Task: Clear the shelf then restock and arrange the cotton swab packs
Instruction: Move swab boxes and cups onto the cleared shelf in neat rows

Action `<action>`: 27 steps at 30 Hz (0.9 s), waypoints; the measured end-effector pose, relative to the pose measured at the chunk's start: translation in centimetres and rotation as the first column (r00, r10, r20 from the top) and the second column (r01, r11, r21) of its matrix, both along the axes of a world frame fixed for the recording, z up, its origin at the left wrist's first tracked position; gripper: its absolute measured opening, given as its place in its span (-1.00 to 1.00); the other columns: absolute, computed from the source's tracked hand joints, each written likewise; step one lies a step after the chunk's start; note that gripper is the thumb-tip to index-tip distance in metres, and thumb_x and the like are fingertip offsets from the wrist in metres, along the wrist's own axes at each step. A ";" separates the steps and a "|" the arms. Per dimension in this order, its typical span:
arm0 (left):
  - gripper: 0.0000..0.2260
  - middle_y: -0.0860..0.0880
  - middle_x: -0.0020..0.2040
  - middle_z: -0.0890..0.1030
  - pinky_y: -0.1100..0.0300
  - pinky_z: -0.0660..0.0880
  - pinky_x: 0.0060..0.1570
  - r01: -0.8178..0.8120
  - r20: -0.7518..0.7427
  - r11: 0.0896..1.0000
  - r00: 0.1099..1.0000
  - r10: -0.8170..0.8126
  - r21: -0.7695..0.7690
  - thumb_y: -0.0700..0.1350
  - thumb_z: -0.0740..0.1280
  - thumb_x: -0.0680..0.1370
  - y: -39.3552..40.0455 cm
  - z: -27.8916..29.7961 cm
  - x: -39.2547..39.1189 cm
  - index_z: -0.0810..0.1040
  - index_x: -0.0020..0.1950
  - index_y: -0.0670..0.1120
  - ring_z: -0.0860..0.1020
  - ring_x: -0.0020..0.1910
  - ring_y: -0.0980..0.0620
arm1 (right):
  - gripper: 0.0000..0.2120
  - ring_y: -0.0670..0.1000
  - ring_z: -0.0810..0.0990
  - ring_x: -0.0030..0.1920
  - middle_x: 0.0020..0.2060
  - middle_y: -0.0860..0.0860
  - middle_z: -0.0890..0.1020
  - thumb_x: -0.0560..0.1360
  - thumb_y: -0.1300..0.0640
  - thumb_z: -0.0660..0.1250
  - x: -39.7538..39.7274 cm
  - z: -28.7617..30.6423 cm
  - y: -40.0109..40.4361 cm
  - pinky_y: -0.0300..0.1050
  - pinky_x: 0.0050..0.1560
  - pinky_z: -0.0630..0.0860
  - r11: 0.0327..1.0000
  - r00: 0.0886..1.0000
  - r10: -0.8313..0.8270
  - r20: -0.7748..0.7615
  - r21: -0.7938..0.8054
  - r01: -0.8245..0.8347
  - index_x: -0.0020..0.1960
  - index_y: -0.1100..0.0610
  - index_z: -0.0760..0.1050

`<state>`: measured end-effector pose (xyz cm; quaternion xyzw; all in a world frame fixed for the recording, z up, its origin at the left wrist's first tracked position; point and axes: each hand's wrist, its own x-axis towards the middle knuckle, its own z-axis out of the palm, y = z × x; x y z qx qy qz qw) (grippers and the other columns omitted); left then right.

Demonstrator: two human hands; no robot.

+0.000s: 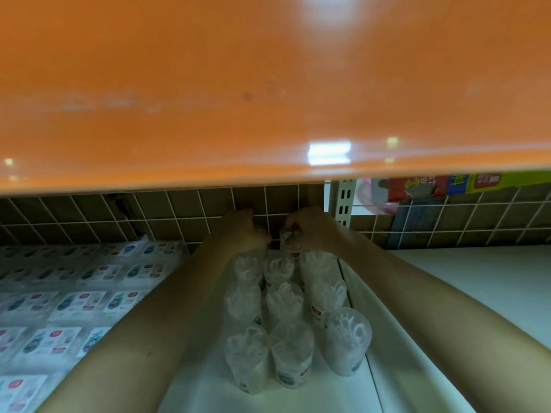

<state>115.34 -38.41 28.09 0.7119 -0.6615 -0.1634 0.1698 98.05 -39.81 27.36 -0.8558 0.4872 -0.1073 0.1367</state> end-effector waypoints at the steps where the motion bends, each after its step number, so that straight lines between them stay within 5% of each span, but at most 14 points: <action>1: -0.80 0.01 -0.31 0.40 0.17 0.34 -0.20 -0.003 0.017 1.000 1.000 0.003 0.006 0.03 0.34 0.50 0.2 0.2 -0.2 0.45 -0.11 -0.10 0.49 -0.13 -0.08 | -0.80 0.07 0.59 -0.05 -0.06 0.09 0.62 0.45 0.13 0.34 -0.2 -0.2 0.0 -0.07 -0.09 0.53 1.000 0.998 -0.005 0.070 -0.001 0.005 0.04 0.15 0.59; 5: -0.76 -0.16 -0.31 0.42 0.19 0.26 -0.39 0.012 0.008 1.000 1.000 -0.012 0.029 -0.01 0.32 0.51 0.9 1.4 -0.2 0.48 -0.24 -0.16 0.40 -0.37 -0.02 | -0.79 0.03 0.56 -0.10 -0.07 0.08 0.61 0.43 0.17 0.36 -0.7 -0.1 0.3 -0.16 -0.18 0.46 1.000 0.974 0.002 0.225 0.018 -0.006 0.06 0.17 0.57; 10: -0.76 -0.06 -0.38 0.32 0.35 0.22 -0.57 0.052 0.022 0.998 0.998 -0.051 -0.047 -0.10 0.23 0.58 0.8 2.7 -0.4 0.34 -0.28 -0.08 0.30 -0.44 0.05 | -0.67 0.00 0.55 -0.04 0.01 0.04 0.59 0.42 0.17 0.38 -0.8 0.2 0.3 -0.18 -0.12 0.50 0.998 0.970 0.039 0.238 0.034 -0.049 0.18 0.12 0.51; 13: -0.88 -0.14 -0.20 0.49 0.22 0.29 -0.39 0.163 0.073 0.986 0.984 -0.160 -0.034 -0.09 0.21 0.60 0.9 2.0 -0.4 0.46 -0.07 -0.11 0.41 -0.30 -0.02 | -0.65 -0.01 0.55 -0.05 0.02 0.03 0.59 0.42 0.18 0.38 -1.1 0.4 0.3 -0.23 -0.15 0.49 0.996 0.972 0.073 0.221 0.036 -0.082 0.20 0.12 0.50; 19: -0.70 -0.10 -0.25 0.47 0.15 0.29 -0.27 0.182 0.183 0.982 0.965 -0.188 0.048 0.05 0.17 0.61 0.6 -0.7 -0.2 0.26 -0.31 0.07 0.42 -0.31 -0.01 | -0.58 -0.01 0.54 0.04 0.08 0.04 0.58 0.45 0.21 0.35 -1.1 0.6 0.0 -0.47 -0.28 0.31 0.987 0.981 0.162 0.108 -0.012 -0.161 0.30 0.11 0.46; 22: -0.79 -0.13 0.00 0.51 0.12 0.36 -0.20 0.126 0.183 0.990 0.974 -0.135 0.062 0.13 0.24 0.56 0.7 -1.1 -0.3 0.39 -0.08 0.00 0.50 -0.10 -0.10 | -0.56 0.03 0.50 0.14 0.22 0.06 0.52 0.51 0.20 0.27 -0.8 0.6 -0.2 -0.35 -0.10 0.28 0.974 0.974 0.223 -0.029 -0.029 -0.224 0.38 0.06 0.40; 24: -0.61 -0.11 0.11 0.45 0.09 0.42 -0.13 0.103 0.213 0.989 0.969 -0.124 0.105 0.14 0.34 0.49 1.0 -0.8 -0.4 0.39 0.18 -0.06 0.49 0.05 -0.13 | -0.61 0.03 0.50 0.18 0.24 0.06 0.51 0.55 0.19 0.24 -0.7 0.5 -0.1 -0.32 -0.04 0.29 0.967 0.967 0.245 -0.073 -0.049 -0.249 0.37 0.06 0.43; 27: -0.50 -0.13 0.20 0.40 0.04 0.46 -0.07 0.095 0.229 0.986 0.965 -0.124 0.135 0.03 0.42 0.42 0.9 -0.7 -0.1 0.35 0.29 -0.07 0.45 0.12 -0.17 | -0.67 0.09 0.52 0.16 0.19 0.10 0.54 0.54 0.22 0.21 -0.7 0.2 -0.3 -0.14 0.07 0.44 0.960 0.959 0.262 -0.109 -0.072 -0.270 0.29 0.10 0.49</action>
